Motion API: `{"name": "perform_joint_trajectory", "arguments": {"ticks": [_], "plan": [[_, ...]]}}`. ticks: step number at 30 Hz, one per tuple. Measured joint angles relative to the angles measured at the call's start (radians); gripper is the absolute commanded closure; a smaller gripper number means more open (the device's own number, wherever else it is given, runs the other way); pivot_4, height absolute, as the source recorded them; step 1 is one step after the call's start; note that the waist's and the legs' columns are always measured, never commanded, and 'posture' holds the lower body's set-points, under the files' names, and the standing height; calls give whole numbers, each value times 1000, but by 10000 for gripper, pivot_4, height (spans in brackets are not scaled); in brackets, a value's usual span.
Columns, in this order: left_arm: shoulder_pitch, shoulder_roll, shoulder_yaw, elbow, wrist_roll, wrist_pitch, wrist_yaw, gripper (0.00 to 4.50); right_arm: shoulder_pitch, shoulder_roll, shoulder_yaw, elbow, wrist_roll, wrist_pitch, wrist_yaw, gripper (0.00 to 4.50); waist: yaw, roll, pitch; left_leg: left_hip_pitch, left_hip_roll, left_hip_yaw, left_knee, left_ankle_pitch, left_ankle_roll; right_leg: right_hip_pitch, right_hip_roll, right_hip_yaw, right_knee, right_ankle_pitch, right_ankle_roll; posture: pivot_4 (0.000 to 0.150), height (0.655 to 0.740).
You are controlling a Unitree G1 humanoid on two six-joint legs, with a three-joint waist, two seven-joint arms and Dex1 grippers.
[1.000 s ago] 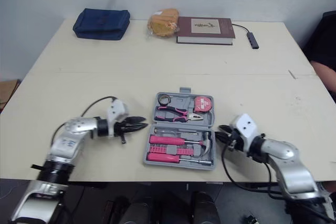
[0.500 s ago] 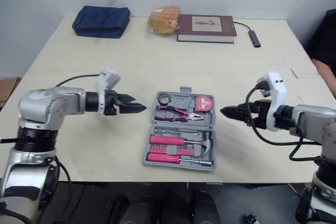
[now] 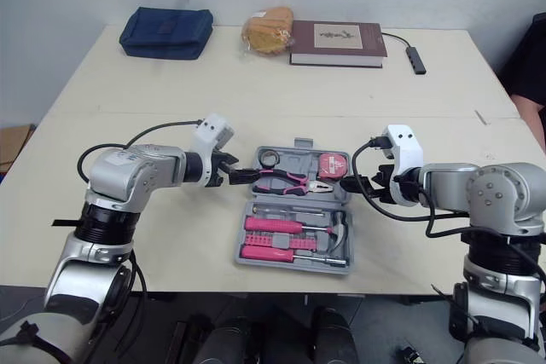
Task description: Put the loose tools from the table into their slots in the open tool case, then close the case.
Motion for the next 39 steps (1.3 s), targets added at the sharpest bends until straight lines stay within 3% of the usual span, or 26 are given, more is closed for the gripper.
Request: {"name": "perform_joint_trajectory", "arguments": {"ticks": [11, 21, 22, 24, 30, 31, 39], "plan": [[0, -49, -12, 37, 41, -29, 76, 494, -37, 68, 38, 87, -63, 0, -118, 0, 0, 0, 0, 0, -2, 0, 0, 0, 1, 0, -1, 0, 1, 0, 0, 1500, 7400], [0, -52, -17, 37, 48, -37, 78, 494, -48, 82, 48, 93, -121, 0, -113, 0, 0, 0, 0, 0, -2, 0, 0, 0, 1, 0, -1, 0, 1, 0, 0, 1500, 7400], [0, -52, -22, 37, 50, -37, 76, 6184, -51, 87, 48, 96, -131, 0, -114, 5579, 0, 0, 0, 0, -2, 0, 0, 0, 1, 0, -1, 0, 1, 0, 0, 1500, 7400], [0, -54, -36, 37, 50, -36, 72, 12368, -54, 97, 46, 105, -138, 0, -113, 12538, 0, 0, 0, 0, -2, 0, 0, 1, 1, 0, -1, 0, 1, 0, 0, 1500, 7400], [0, -69, -37, 19, 23, -8, 50, 41505, -59, 142, 30, 115, -111, 0, -107, 43451, 0, -1, -1, 1, -2, 0, 1, 1, 1, 0, -1, 0, 2, 0, 0, 1500, 7400], [0, -68, -27, 16, 20, -2, 50, 44852, -59, 148, 12, 122, -108, 0, -110, 45000, 1, -1, -1, 1, -2, 0, 1, 1, 1, 1, -2, 0, 3, 0, 0, 1500, 7400], [15, -122, 50, 32, 12, -25, 70, 44852, -43, 177, -34, 85, -123, -3, -130, 45000, 4, 0, -1, 1, -4, -1, 1, 3, 2, 1, -3, 2, 3, 1, 2, 1500, 7400]]}}
